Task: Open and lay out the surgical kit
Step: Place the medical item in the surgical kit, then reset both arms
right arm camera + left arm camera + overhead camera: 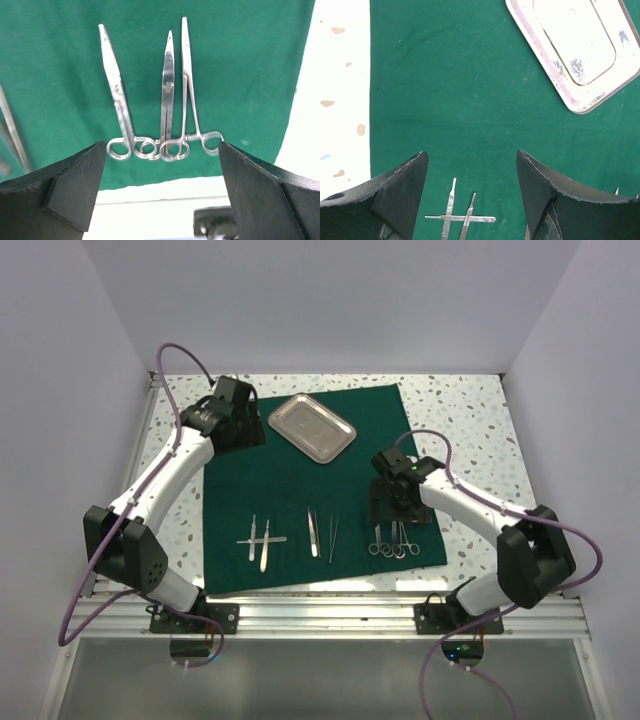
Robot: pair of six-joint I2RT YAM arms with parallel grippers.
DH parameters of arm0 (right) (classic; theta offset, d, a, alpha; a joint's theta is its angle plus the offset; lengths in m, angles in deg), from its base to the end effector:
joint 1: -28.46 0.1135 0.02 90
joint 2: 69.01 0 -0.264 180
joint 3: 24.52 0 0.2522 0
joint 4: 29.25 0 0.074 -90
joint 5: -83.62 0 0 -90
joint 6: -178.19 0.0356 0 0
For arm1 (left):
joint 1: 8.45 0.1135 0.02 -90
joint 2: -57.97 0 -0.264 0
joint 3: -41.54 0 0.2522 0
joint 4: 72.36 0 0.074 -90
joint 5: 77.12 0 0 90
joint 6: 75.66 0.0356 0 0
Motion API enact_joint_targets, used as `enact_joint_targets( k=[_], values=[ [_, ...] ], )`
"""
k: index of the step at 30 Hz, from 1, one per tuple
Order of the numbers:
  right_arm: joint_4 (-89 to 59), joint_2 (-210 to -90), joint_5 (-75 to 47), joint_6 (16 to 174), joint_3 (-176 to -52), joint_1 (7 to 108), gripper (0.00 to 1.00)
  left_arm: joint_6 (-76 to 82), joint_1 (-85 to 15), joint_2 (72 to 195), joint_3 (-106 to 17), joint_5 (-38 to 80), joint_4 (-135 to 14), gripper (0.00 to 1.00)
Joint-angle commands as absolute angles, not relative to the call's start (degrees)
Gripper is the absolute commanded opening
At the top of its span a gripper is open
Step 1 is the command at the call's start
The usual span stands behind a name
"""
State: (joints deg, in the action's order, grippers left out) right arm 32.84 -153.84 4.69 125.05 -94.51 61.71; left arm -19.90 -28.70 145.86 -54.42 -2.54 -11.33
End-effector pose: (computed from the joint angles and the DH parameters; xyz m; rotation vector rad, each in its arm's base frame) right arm 0.2251 0.1394 0.2057 0.1212 2.8421 -0.0385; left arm 0.3084 -0.1037 0.3263 -0.4083 2.4163 -0.0808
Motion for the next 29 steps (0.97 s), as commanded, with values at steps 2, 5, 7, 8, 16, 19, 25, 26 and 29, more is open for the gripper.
enact_joint_targets(
  k=[2,5,7,8,16,19,25,26,29],
  values=[
    [39.7,-147.1,7.3,124.8,-103.9,61.5,0.98,-18.7,-28.2,142.9,-55.3,-3.8,-11.9,0.75],
    [44.0,-141.7,7.5,122.7,-112.3,61.5,0.98,-18.5,-28.2,141.2,-54.9,-4.9,-11.2,0.75],
    [45.5,-137.7,8.6,121.1,-119.2,61.6,0.98,-17.7,-28.2,139.9,-55.3,-5.6,-10.4,0.75],
    [45.6,-136.5,9.1,120.1,-121.3,61.4,0.98,-17.4,-28.2,139.4,-55.5,-6.2,-10.3,0.75],
    [44.0,-129.1,10.8,112.2,-132.1,61.5,0.98,-14.5,-28.2,133.9,-56.2,-9.9,-11.0,0.76],
    [43.4,-126.8,10.8,112.1,-129.3,61.5,0.98,-14.8,-28.2,133.8,-57.6,-10.4,-10.0,0.76],
    [43.1,-122.0,9.4,113.5,-124.4,61.6,0.98,-15.5,-28.2,132.9,-58.4,-10.8,-8.8,0.76],
    [43.0,-121.7,9.2,113.6,-124.0,61.6,0.98,-15.5,-28.2,132.7,-58.5,-11.0,-8.5,0.76],
    [42.9,-120.9,8.1,113.3,-123.2,61.6,0.98,-14.4,-28.3,132.0,-58.7,-12.0,-8.5,0.77]
  ],
)
